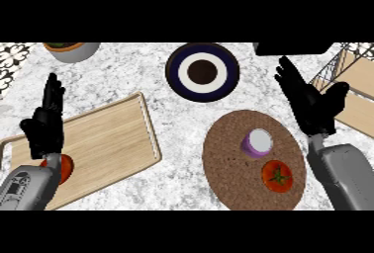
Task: Pick the can from the placemat and place it in the tiered shelf
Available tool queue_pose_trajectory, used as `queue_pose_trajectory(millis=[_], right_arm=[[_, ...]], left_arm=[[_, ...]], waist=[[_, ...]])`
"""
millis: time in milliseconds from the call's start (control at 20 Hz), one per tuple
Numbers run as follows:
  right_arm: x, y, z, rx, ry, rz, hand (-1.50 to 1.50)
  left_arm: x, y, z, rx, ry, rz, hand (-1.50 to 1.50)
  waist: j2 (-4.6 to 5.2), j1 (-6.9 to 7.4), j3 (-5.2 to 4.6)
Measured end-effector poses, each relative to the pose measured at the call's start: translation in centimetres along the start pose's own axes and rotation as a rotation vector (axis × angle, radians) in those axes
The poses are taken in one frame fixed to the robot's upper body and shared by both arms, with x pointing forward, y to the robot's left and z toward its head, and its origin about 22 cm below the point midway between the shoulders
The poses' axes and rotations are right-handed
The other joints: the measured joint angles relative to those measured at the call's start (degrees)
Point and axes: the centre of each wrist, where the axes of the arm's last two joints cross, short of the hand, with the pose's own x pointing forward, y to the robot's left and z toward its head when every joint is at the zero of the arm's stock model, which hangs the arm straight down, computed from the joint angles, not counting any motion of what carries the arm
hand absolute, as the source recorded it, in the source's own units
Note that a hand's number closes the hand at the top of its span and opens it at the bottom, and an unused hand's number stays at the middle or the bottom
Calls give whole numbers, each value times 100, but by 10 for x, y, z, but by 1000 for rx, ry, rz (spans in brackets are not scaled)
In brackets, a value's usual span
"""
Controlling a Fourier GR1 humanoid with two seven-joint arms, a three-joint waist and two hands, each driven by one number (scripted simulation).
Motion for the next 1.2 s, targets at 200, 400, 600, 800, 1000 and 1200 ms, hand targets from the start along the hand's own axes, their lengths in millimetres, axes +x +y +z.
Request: queue_pose_trajectory(millis=[200, 400, 600, 800, 1000, 1200], right_arm=[[8, 24, 6, 95, -106, 21, 150], [15, 24, 5, 61, -177, 228, 150], [-14, 49, 25, -91, -238, 365, -150], [-29, 84, 62, -53, -244, 387, -150], [-24, 88, 88, -83, -232, 517, -150], [-11, 75, 98, -111, -171, 725, -150]], left_arm=[[-10, 14, 8, -59, 77, -5, 0], [-29, 29, 23, -133, 209, -10, 0], [-35, 43, 31, -181, 272, 15, 0], [-36, 61, 37, -208, 304, 35, 0], [-36, 67, 42, -214, 325, 40, 0], [-37, 71, 44, -209, 333, 37, 0]], waist=[[0, 162, -6], [-26, 197, -46], [-44, 179, -8], [-31, 181, 4], [-41, 141, 0], [-58, 90, -11]])
